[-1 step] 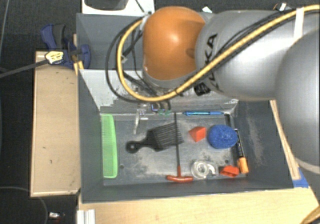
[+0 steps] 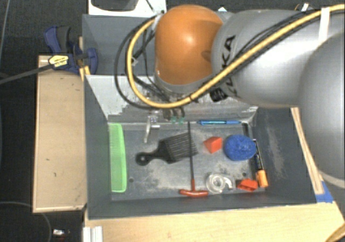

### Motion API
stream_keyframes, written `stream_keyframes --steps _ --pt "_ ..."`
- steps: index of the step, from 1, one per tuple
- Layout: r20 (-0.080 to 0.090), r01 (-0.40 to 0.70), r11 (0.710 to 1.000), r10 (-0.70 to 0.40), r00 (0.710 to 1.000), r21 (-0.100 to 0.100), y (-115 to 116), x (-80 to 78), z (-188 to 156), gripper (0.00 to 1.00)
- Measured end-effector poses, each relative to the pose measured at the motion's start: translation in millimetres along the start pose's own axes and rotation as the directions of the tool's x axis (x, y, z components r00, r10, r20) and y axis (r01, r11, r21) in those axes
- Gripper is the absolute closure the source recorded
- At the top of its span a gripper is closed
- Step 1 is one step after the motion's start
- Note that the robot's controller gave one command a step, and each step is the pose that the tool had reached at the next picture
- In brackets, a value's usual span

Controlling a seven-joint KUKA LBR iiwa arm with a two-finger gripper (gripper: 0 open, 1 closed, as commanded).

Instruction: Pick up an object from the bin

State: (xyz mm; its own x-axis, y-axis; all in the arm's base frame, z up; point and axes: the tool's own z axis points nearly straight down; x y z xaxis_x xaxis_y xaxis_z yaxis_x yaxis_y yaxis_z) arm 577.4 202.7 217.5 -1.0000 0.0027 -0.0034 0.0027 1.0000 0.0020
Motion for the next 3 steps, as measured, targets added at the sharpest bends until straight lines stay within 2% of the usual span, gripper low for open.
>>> stream_keyframes --steps 1,2,3 --pt "0.003 0.126 0.992 -0.126 0.992 0.000 -52.9 8.0 88.8 0.00" --pt "0.004 0.166 0.986 -0.166 0.986 -0.001 -66.1 26.8 92.9 0.00" --pt "0.002 0.099 0.995 -0.099 0.995 0.000 -71.9 27.1 108.8 0.00"
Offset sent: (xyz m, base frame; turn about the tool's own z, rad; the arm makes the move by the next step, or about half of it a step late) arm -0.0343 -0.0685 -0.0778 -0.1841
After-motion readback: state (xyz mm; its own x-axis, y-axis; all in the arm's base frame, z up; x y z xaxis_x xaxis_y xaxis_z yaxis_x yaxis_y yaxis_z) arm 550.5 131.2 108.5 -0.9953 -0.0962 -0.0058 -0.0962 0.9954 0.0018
